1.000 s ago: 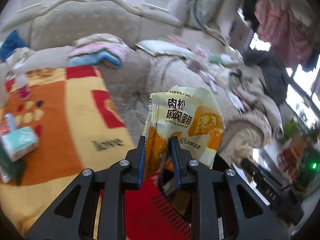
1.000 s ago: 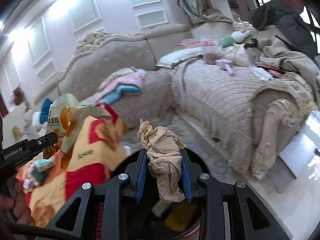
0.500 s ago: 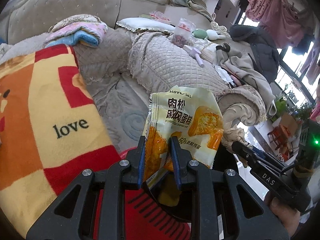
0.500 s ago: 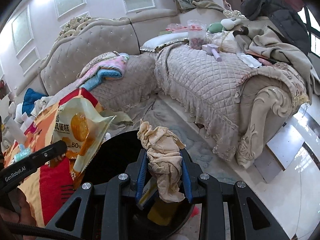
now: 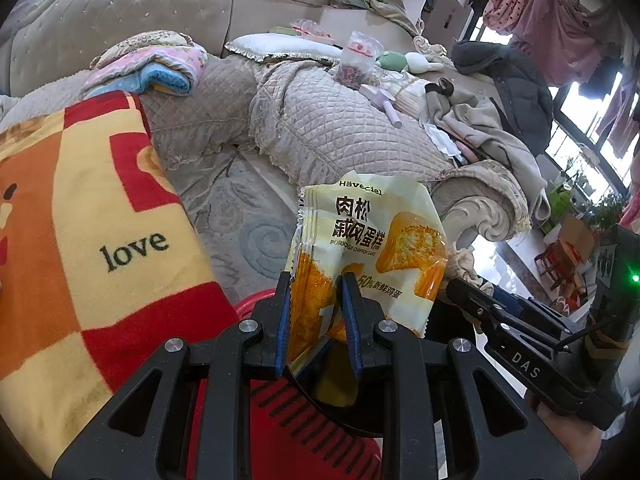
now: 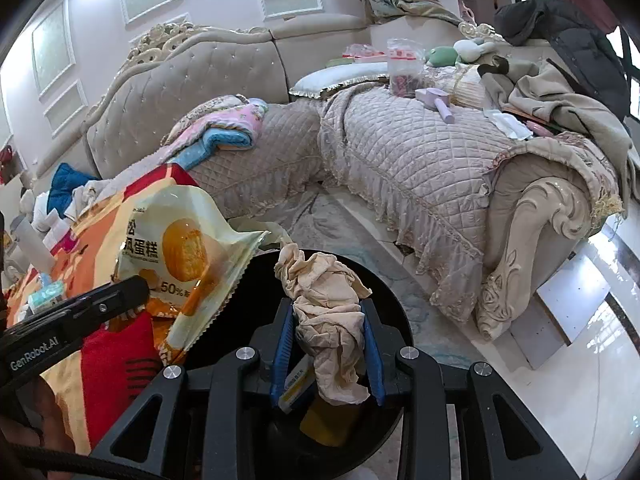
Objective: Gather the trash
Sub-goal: 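Carry the snack bag and crumpled paper over the black bin and release both, then move both open grippers back over the blanket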
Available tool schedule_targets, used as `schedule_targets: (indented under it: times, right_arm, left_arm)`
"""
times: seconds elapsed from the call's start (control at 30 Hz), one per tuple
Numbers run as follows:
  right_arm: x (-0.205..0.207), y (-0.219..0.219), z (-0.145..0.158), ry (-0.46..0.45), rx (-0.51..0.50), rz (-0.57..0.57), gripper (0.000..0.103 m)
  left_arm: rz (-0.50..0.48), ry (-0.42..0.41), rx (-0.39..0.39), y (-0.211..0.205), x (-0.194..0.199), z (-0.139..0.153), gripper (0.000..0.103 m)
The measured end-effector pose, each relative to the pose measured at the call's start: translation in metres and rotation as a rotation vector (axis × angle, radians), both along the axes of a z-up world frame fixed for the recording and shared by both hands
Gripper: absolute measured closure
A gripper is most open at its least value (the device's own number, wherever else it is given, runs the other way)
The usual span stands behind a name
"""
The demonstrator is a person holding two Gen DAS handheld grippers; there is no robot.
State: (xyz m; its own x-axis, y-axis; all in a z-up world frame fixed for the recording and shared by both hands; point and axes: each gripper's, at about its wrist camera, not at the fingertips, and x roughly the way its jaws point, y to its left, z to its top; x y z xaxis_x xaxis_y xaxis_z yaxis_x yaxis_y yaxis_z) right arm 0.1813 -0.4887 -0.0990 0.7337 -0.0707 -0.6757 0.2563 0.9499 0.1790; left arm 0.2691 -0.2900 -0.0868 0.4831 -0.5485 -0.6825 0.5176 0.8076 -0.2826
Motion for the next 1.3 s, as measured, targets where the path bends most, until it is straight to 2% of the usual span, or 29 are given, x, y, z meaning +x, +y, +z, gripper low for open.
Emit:
schedule_targets:
  times: [0.13, 0.23, 0.5, 0.67, 0.8, 1.0, 1.07, 1.2, 1.3]
  right_arm:
    - [0.001, 0.002, 0.0, 0.003, 0.0, 0.007, 0.072]
    - [0.002, 0.004, 0.001, 0.007, -0.006, 0.003, 0.065]
    - [0.002, 0.006, 0.002, -0.001, 0.0, 0.008, 0.065]
    - [0.0, 0.006, 0.004, -0.022, 0.006, -0.004, 0.065]
    - [0.0, 0.009, 0.011, -0.049, 0.021, -0.006, 0.065]
    - [0.003, 0.041, 0.026, -0.113, 0.034, 0.06, 0.064]
    - [0.004, 0.055, 0.03, -0.129, 0.037, 0.097, 0.064]
    - [0.007, 0.096, 0.037, -0.17, 0.041, 0.201, 0.064]
    - [0.007, 0.127, 0.041, -0.197, 0.033, 0.284, 0.056]
  left_arm:
    - [-0.002, 0.0, 0.015, -0.002, 0.0, 0.0, 0.081]
    - [-0.004, 0.006, 0.02, -0.003, -0.002, -0.001, 0.079]
    - [0.002, 0.027, 0.022, -0.002, 0.001, -0.005, 0.077]
    - [0.029, 0.007, 0.001, 0.006, 0.0, 0.001, 0.058]
    - [0.067, 0.009, -0.011, 0.017, 0.002, 0.004, 0.058]
    - [0.168, -0.028, -0.025, 0.057, -0.011, 0.017, 0.058]
    - [0.22, -0.059, -0.037, 0.078, -0.018, 0.026, 0.058]
    - [0.323, -0.068, -0.075, 0.129, -0.025, 0.04, 0.057]
    - [0.401, -0.056, -0.066, 0.173, -0.026, 0.043, 0.056]
